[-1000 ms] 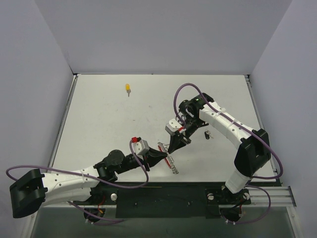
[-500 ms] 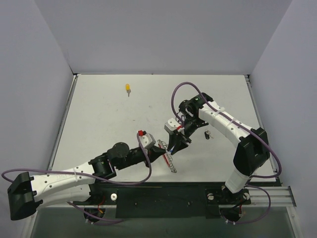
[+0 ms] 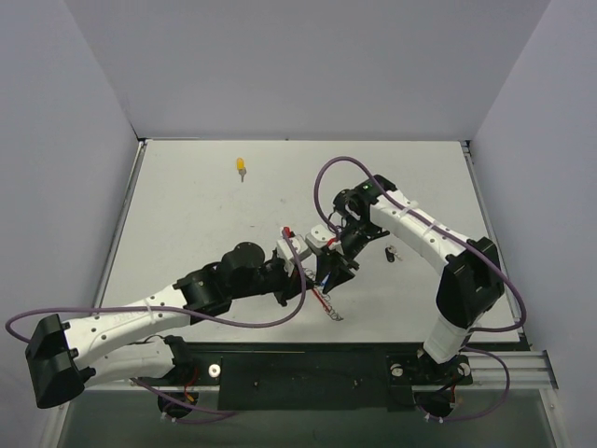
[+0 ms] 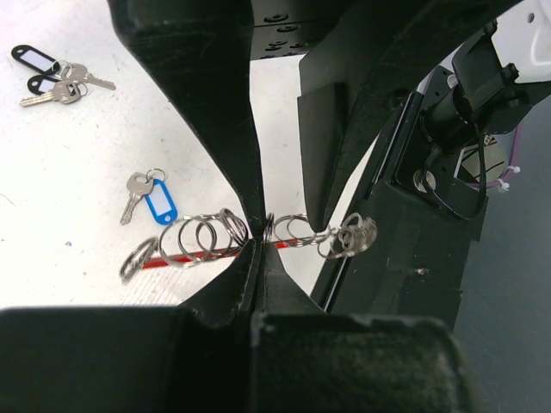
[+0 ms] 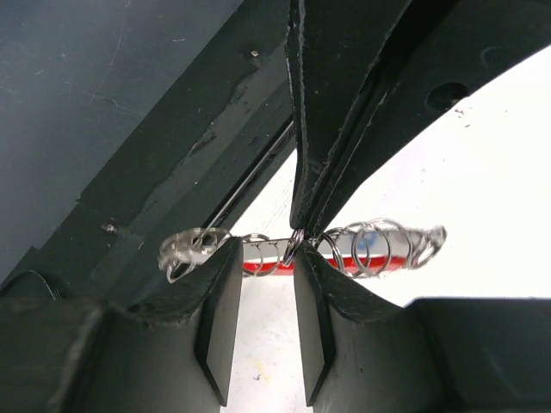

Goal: Put the keys on the keyring

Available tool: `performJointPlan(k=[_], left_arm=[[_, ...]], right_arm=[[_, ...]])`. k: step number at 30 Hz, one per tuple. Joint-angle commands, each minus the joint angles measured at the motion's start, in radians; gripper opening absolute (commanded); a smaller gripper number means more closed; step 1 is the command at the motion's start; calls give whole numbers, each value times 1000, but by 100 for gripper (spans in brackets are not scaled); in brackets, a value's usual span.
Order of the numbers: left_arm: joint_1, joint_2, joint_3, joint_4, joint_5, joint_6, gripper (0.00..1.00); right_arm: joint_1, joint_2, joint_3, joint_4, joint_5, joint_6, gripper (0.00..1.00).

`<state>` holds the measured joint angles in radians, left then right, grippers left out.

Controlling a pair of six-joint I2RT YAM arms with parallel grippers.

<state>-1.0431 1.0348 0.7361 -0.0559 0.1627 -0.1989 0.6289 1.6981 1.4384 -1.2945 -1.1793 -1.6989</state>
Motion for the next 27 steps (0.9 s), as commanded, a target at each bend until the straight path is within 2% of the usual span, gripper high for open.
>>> performJointPlan(k=[1, 11, 19, 24, 27], left_arm=[[12, 7, 63, -51, 15, -8, 0], [12, 59, 129, -110, 38, -25, 0], [12, 79, 129, -87, 49, -42, 0], [12, 61, 89, -35, 57, -57, 0], [12, 53, 68, -3, 58, -66, 0]], right_arm=[[11, 15, 47, -273, -56, 22, 25], [11, 28, 65, -243, -66, 99, 23], [-6, 31, 70, -232, -100, 125, 19], [-21, 31, 65, -233, -118, 128, 12], [-23, 28, 62, -233, -128, 127, 3]])
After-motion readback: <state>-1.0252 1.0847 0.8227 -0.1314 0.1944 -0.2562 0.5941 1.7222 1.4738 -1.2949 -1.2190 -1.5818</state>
